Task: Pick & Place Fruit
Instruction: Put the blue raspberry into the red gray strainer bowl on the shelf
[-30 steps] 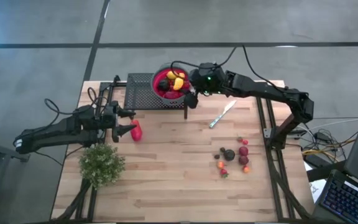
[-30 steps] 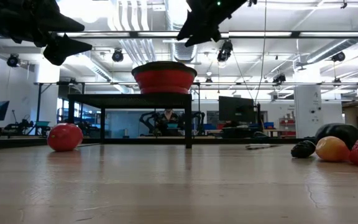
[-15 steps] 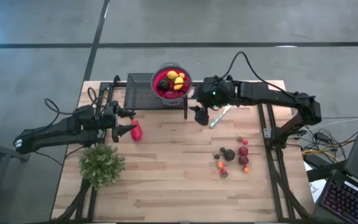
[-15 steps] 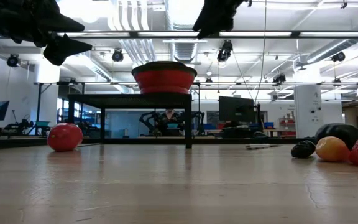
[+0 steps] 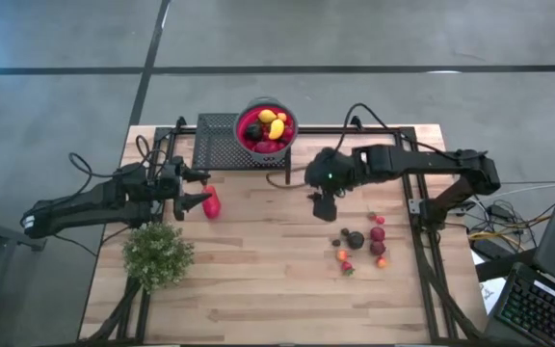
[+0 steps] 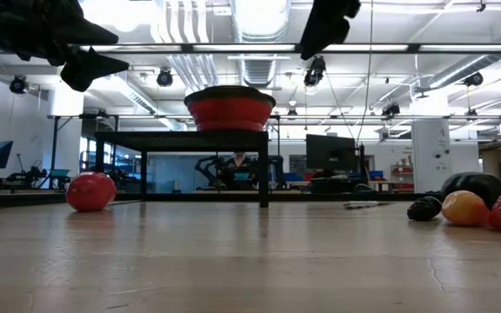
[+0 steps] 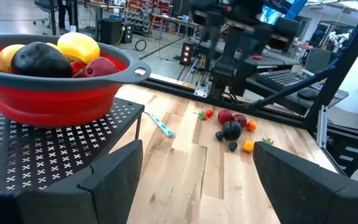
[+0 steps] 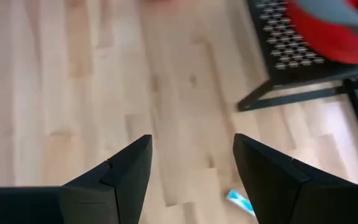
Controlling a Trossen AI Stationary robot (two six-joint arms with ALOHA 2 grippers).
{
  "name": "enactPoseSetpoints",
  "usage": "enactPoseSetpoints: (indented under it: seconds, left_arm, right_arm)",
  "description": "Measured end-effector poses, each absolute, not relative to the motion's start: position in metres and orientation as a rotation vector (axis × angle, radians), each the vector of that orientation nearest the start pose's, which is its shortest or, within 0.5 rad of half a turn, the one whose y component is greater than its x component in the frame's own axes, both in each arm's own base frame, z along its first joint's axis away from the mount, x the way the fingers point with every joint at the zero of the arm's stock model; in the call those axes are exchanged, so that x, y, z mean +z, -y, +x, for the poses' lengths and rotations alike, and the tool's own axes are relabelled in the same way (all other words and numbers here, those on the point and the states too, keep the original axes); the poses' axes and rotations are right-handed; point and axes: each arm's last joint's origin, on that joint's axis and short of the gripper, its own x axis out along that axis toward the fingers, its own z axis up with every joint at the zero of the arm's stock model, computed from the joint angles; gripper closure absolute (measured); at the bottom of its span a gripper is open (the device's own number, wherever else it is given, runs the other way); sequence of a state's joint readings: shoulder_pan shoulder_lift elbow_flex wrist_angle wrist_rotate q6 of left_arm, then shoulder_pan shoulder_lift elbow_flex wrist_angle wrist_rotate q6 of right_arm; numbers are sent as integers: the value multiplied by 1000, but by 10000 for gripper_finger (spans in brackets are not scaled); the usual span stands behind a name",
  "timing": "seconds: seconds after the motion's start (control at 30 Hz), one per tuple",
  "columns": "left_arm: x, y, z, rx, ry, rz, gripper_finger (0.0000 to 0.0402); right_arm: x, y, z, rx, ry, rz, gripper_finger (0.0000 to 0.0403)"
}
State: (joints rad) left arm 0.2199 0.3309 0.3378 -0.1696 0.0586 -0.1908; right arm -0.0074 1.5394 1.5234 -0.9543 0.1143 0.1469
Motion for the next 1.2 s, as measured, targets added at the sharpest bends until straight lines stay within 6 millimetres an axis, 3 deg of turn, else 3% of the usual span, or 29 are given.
enactPoseSetpoints:
  seconds: [0.33, 0.53, 0.73, 1.2]
  left_arm:
    - [235, -22, 108, 176, -146, -213, 90]
    - [235, -22, 108, 176, -146, -212, 90]
    - [235, -22, 108, 176, -145, -212, 90]
    - [235, -22, 108, 176, -145, -212, 90]
  right_arm:
    - [339, -58, 305, -36, -990, 60, 192]
    - [320, -88, 296, -9, -1054, 89, 190]
    - [294, -98, 286, -46, -1138, 126, 187]
    - [225, -94, 272, -134, -1238, 154, 178]
